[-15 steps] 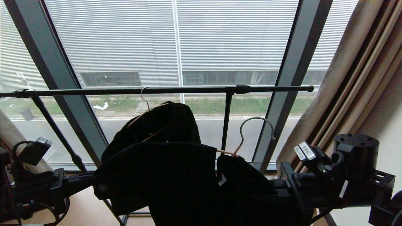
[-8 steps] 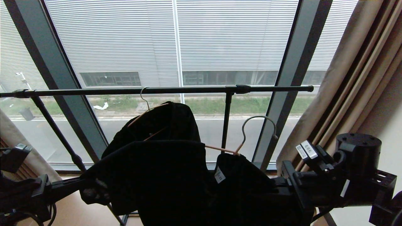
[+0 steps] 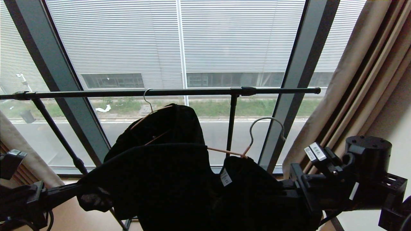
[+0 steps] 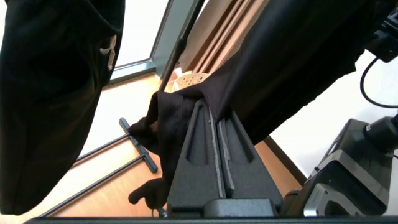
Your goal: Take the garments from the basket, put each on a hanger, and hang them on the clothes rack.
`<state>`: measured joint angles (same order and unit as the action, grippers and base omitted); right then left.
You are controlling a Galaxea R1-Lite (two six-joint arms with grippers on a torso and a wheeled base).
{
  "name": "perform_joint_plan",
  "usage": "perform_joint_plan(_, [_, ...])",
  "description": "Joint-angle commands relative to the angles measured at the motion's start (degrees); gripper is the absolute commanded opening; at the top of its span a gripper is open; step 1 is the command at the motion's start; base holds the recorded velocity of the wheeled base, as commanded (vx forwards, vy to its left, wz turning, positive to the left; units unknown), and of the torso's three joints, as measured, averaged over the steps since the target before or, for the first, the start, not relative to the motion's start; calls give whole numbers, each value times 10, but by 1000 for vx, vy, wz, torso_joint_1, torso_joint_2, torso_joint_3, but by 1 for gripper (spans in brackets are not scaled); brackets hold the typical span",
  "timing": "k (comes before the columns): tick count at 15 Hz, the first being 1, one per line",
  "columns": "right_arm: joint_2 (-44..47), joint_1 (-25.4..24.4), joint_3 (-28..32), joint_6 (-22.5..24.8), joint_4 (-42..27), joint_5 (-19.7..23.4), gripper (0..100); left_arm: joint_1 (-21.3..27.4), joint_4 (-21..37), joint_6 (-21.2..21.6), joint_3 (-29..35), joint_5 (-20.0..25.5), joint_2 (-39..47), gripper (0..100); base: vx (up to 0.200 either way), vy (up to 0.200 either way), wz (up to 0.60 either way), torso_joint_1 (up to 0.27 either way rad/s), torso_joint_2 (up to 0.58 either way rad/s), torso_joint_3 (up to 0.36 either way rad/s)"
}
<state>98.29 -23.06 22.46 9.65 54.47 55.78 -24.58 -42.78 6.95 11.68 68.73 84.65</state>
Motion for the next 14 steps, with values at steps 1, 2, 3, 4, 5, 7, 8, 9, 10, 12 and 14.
perform_joint_plan(1, [0,3,1,0,0,0,0,1,0,0,1,0,3,0,0,0,0,0,0,0])
perform_joint_plan(2, [0,4,1,0,0,0,0,1,0,0,2,0,3,0,0,0,0,0,0,0])
perform_joint_plan(3, [1,5,1,0,0,0,0,4,0,0,5,0,3,0,0,0,0,0,0,0])
perform_joint_plan(4, [1,7,2,0,0,0,0,4,0,0,7,1,3,0,0,0,0,0,0,0])
perform_joint_plan(5, [1,7,3,0,0,0,0,5,0,0,8,0,3,0,0,0,0,0,0,0])
perform_joint_plan(7, [1,8,4,0,1,-1,0,5,0,7,8,0,8,0,0,0,0,0,0,0])
perform_joint_plan(8, [1,9,5,0,1,-1,0,5,0,22,9,0,18,0,0,0,0,0,0,0])
perform_joint_plan(9, [1,11,7,0,0,-1,0,6,0,31,9,-1,23,0,0,0,0,0,0,0])
perform_joint_plan(10, [1,16,8,-1,0,0,0,5,0,49,7,-1,30,100,0,0,0,0,0,0])
perform_joint_plan(12, [1,17,11,-1,0,-1,0,5,0,48,7,-1,29,100,0,0,0,0,0,0])
perform_joint_plan(14, [2,21,13,-1,0,-1,0,2,0,41,14,-2,26,100,0,0,0,0,0,0])
